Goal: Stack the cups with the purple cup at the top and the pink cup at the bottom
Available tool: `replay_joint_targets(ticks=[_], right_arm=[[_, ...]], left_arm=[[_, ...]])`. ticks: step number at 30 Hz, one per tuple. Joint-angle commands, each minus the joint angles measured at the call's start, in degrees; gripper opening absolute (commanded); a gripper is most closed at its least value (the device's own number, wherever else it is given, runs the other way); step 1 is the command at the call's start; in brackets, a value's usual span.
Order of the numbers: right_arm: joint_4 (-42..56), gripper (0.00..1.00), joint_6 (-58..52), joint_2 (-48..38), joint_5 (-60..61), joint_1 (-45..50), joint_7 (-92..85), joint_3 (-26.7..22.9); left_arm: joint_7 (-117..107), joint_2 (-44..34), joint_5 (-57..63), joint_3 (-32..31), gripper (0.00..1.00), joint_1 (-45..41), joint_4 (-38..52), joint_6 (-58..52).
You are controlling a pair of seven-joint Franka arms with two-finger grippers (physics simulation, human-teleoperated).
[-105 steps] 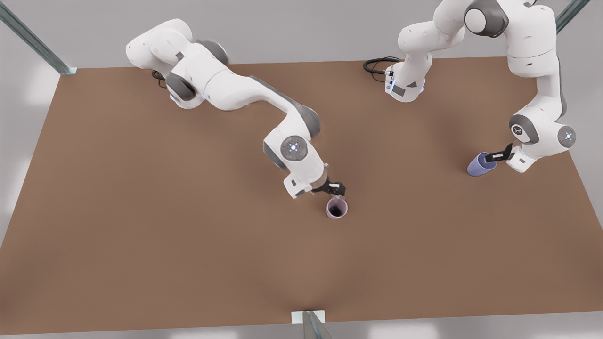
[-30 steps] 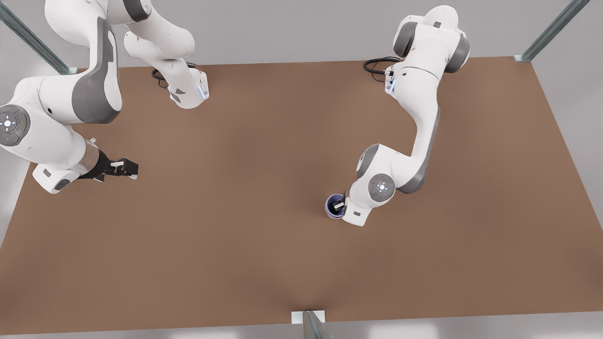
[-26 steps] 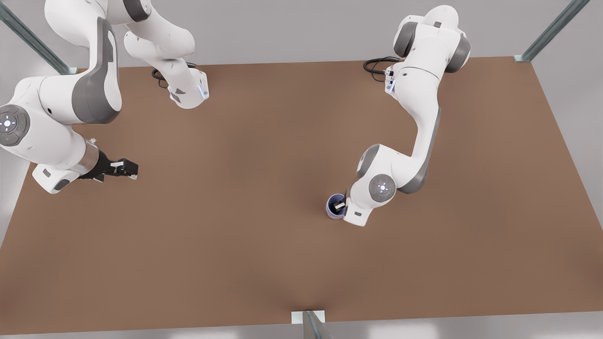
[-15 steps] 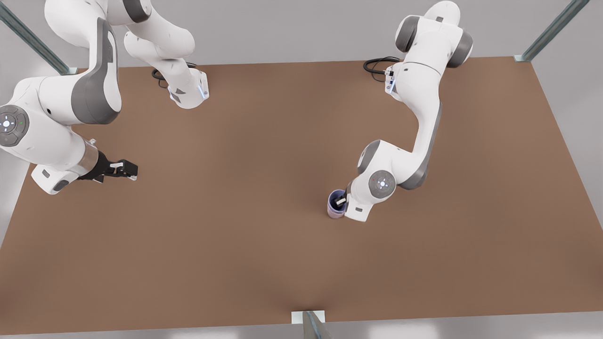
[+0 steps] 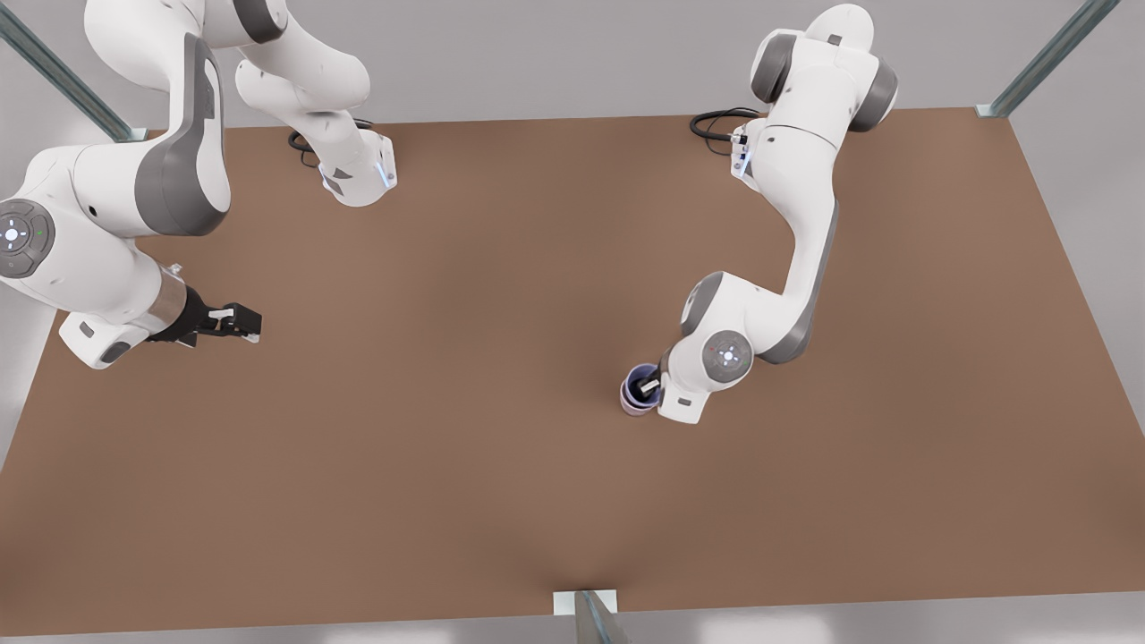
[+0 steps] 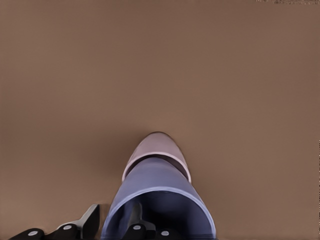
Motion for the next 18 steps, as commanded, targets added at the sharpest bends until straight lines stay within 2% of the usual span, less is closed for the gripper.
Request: replay_joint_targets(ticks=[1, 8, 9, 10, 11, 14, 16, 18], right_arm=[[0.0, 1.0, 0.0, -0.1, 0.0, 0.0, 0.1, 0.0], [0.0, 1.0, 0.0, -0.1, 0.0, 0.0, 0.1, 0.0], [0.0, 1.0, 0.0, -0.1, 0.0, 0.0, 0.1, 0.0], [0.0, 1.0, 0.0, -0.1, 0.0, 0.0, 0.1, 0.0], [0.0, 1.0, 0.0, -0.1, 0.0, 0.0, 0.1, 0.0], [-0.1, 1.0, 0.0, -0.1, 0.0, 0.0, 0.1, 0.0], [0.0, 1.0, 0.0, -0.1, 0.0, 0.0, 0.1, 0.0], [0.0, 1.0, 0.0, -0.1, 0.0, 0.0, 0.1, 0.0]], left_arm=[[-0.8, -0.1, 0.1, 0.0, 0.6, 0.1, 0.0, 0.2], [-0.8, -0.2, 0.1, -0.1, 0.61, 0.2, -0.2, 0.1], [-0.8, -0.2, 0.0, -0.1, 0.67, 0.3, -0.1, 0.0], [-0.8, -0.4, 0.1, -0.1, 0.9, 0.3, -0.1, -0.2], [-0.8, -0.5, 0.1, -0.1, 1.0, 0.3, -0.1, -0.3], [-0.8, -1.6, 0.0, 0.0, 1.0, 0.3, 0.4, -2.0], [1.1, -3.9, 0.3, 1.0, 1.0, 1.1, 4.7, -13.5], [25.2, -11.5, 0.8, 1.3, 0.99, 10.7, 5.8, -20.2]])
